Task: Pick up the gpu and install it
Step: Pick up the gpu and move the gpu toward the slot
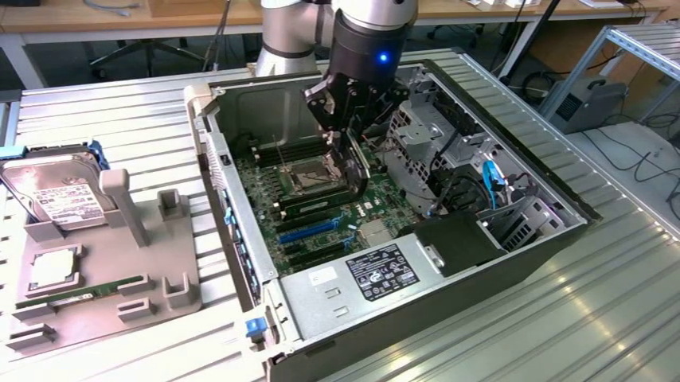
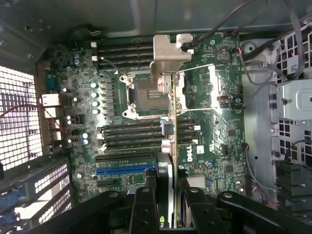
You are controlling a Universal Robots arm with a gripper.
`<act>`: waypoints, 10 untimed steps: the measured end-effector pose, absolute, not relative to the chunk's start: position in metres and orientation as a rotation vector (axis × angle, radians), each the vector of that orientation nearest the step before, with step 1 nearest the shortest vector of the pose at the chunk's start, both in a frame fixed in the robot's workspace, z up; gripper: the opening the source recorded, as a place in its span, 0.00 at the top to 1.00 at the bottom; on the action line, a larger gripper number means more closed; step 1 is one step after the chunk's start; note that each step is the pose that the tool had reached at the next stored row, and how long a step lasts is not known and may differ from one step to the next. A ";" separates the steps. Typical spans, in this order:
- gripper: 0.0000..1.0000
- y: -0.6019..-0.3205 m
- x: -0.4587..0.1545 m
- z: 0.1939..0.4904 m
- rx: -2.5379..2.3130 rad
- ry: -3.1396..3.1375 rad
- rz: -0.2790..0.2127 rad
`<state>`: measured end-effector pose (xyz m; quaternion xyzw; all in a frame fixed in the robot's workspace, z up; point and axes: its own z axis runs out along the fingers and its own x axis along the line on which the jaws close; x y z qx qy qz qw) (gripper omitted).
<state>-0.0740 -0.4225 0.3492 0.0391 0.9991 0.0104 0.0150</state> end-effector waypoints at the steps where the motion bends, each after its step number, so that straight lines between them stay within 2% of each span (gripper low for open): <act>1: 0.73 -0.423 -0.073 0.349 0.122 3.109 0.032; 10: 0.73 -0.423 -0.072 0.349 0.122 3.109 0.032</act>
